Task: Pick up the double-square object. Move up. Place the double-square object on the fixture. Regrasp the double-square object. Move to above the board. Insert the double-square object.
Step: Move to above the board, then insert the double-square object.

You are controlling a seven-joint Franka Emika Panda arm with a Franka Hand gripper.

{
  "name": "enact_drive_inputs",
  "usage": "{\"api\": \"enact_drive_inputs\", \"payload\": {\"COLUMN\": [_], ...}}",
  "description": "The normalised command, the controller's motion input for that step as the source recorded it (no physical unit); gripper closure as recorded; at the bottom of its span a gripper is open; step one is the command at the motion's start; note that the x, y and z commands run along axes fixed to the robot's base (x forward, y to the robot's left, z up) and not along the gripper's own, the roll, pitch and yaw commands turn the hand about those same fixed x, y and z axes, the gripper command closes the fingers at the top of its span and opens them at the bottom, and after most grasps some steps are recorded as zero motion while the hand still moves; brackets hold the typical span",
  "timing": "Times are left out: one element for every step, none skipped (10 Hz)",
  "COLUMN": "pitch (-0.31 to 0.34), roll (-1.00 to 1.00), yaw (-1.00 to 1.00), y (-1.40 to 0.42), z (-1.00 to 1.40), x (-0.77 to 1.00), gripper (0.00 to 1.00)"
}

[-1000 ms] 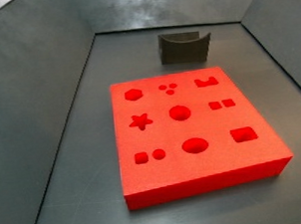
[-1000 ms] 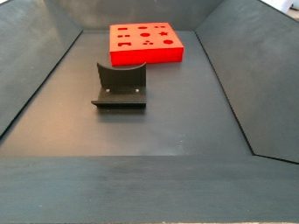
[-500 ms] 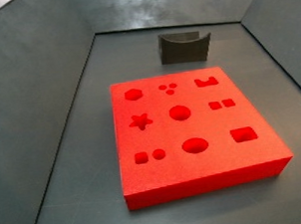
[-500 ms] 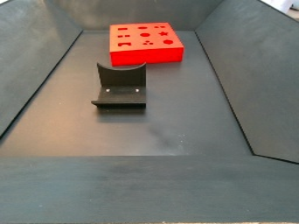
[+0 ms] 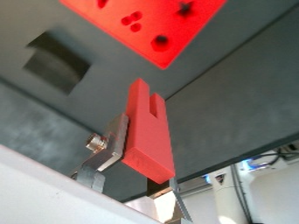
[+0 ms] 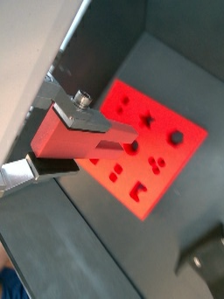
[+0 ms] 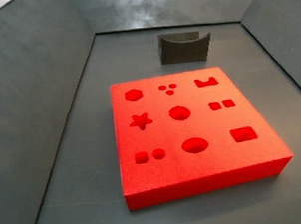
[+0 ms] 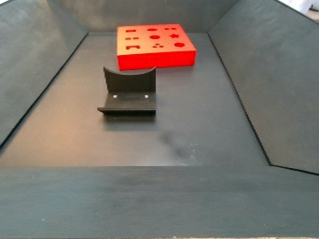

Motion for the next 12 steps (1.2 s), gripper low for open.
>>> {"api": "enact_drive_inputs", "payload": {"pitch": [0.032,0.012,-0.019,0.0,0.0,-0.009,-0.09,-0.004,0.0,0.0,0.0,0.017], "roll": [-0.38,-0.25,0.0,0.01,0.0,-0.09,-0.23,-0.16,-0.19,-0.18,-0.14,-0.12], "yaw": [-0.04,-0.03,0.0,0.0,0.0,0.13,0.29,0.12,0.1,0.12,0.1,0.11], "y": [-0.18,-0.1,-0.01,-0.06,0.02,0.0,0.08,0.07,0.03,0.0,-0.05,-0.07], "z": [0.01,0.01,-0.05,0.0,0.0,-0.34,-0.31,-0.2,-0.19,-0.22,-0.26,-0.32], "x": [-0.14,-0.09,0.0,0.07,0.0,0.24,0.29,0.68,0.88,0.94,1.0,1.0], "gripper": [1.0,1.0,1.0,1.0,1.0,1.0,1.0,1.0,1.0,1.0,1.0,1.0]}}
